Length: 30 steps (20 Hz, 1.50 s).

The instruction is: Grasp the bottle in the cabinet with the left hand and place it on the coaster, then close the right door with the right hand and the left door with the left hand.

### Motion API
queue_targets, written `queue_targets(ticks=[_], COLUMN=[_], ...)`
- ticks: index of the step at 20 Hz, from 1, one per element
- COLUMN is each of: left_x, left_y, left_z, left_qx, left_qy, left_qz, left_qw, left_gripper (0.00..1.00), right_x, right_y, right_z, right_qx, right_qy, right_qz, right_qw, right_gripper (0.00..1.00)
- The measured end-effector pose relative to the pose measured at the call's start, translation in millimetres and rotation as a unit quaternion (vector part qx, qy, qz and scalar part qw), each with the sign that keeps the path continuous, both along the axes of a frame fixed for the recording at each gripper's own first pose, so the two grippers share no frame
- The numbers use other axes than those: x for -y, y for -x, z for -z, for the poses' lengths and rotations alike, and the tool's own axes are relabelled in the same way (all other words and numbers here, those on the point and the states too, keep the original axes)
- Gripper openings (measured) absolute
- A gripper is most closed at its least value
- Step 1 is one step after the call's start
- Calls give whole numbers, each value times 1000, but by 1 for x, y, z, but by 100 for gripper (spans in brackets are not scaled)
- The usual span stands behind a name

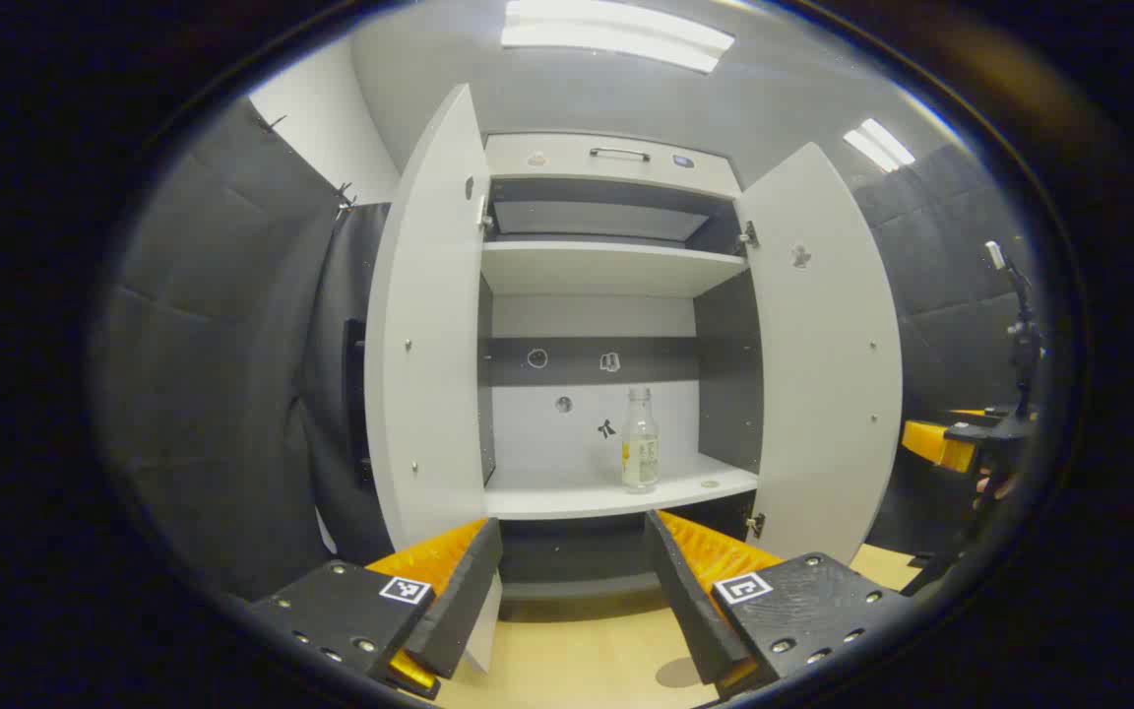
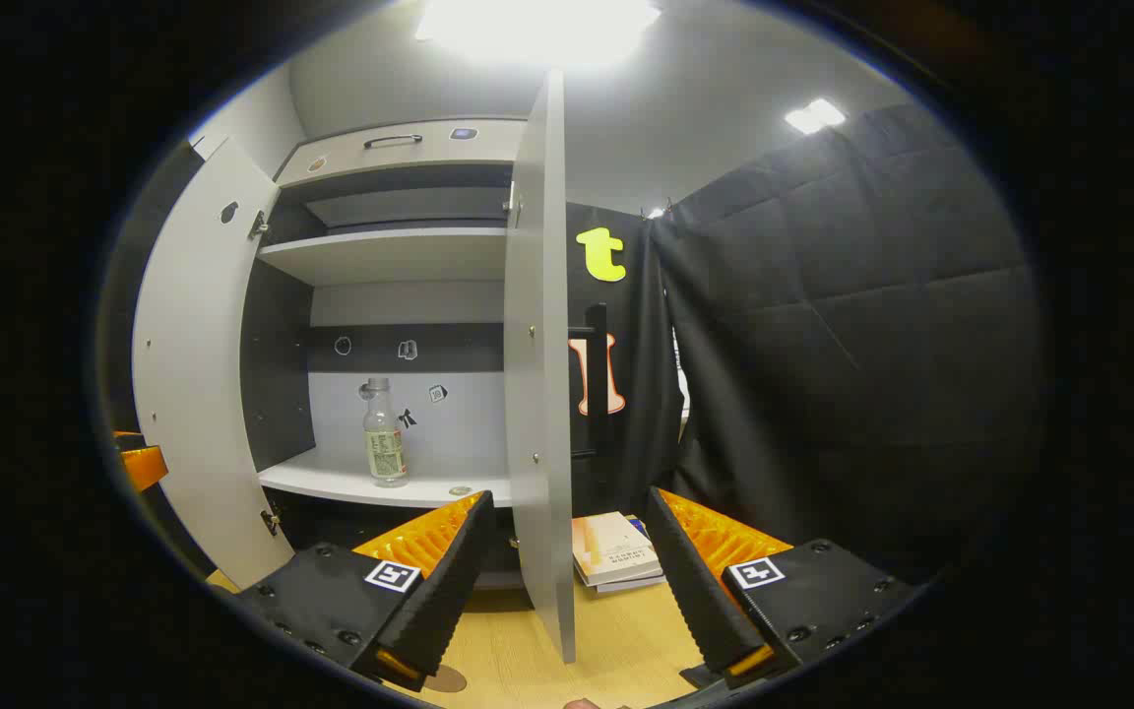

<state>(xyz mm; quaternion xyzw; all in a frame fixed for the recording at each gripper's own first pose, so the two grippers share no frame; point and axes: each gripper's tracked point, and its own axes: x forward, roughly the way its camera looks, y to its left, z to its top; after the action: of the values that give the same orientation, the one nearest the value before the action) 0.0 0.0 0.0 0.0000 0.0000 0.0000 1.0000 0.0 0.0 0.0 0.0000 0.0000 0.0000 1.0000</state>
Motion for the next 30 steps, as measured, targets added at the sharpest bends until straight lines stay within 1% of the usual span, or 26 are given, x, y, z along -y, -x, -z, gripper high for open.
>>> queue_targets(ticks=[1,2,3,4,5,7,8,9,10,11,12,13,16,17,18,19,20,21,22,23,25,27,28,29,30], left_x=[1,2,1,2,2,0,1,2,1,1,1,2,6,9,11,13,18,23,27,32,47,61,67,73,77], left_y=[1,2,4,6,8,11,15,16,18,19,18,19,13,9,5,-1,-9,-17,-26,-37,-66,-98,-114,-131,-148], left_z=[1,4,5,7,6,4,3,0,-2,-3,-3,-3,0,0,0,-2,-2,-5,-6,-11,-23,-38,-41,-46,-49], left_qx=[-3,-8,-11,-11,-9,-3,1,4,6,7,7,5,1,-2,-3,-5,-6,-6,-5,-5,5,18,21,21,22], left_qy=[-2,-3,-1,3,7,15,19,21,21,18,15,12,14,18,21,25,30,35,37,39,44,47,47,45,43], left_qz=[4,6,7,8,10,10,12,14,13,12,12,12,13,17,18,19,23,29,35,39,57,71,76,78,79], left_qw=[1000,1000,1000,1000,1000,1000,1000,1000,1000,1000,1000,1000,1000,1000,1000,999,999,999,999,998,997,996,996,996,996], left_gripper=[92,88,93,93,88,88,93,93,88,88,93,88,88,84,93,93,88,88,93,88,88,88,93,93,88], right_x=[-2,-5,-9,-12,-13,-14,-16,-16,-17,-17,-18,-18,-13,-10,-5,1,7,16,26,35,56,86,99,112,125], right_y=[0,0,0,1,2,3,3,4,4,5,4,4,5,5,6,5,6,6,6,5,8,9,8,7,6], right_z=[-1,-1,-3,-4,-4,-1,0,1,3,3,4,5,6,6,6,4,3,1,-1,-2,-7,-5,-2,1,3], right_qx=[-1,-1,1,4,7,6,4,3,2,2,0,-2,-3,-3,-4,-5,-5,-4,-3,-4,6,8,2,-4,-7], right_qy=[2,3,4,6,8,12,12,12,11,9,6,3,2,3,3,2,1,-1,-3,-4,-8,-5,-4,-5,-5], right_qz=[-3,-7,-11,-14,-17,-23,-26,-28,-28,-29,-28,-28,-22,-18,-14,-8,1,11,23,34,57,90,105,120,136], right_qw=[1000,1000,1000,1000,1000,1000,1000,1000,1000,1000,1000,1000,1000,1000,1000,1000,1000,1000,1000,999,998,996,994,993,991], right_gripper=[98,98,98,98,98,98,98,98,98,98,98,98,98,98,98,98,98,98,98,98,98,98,98,98,98])
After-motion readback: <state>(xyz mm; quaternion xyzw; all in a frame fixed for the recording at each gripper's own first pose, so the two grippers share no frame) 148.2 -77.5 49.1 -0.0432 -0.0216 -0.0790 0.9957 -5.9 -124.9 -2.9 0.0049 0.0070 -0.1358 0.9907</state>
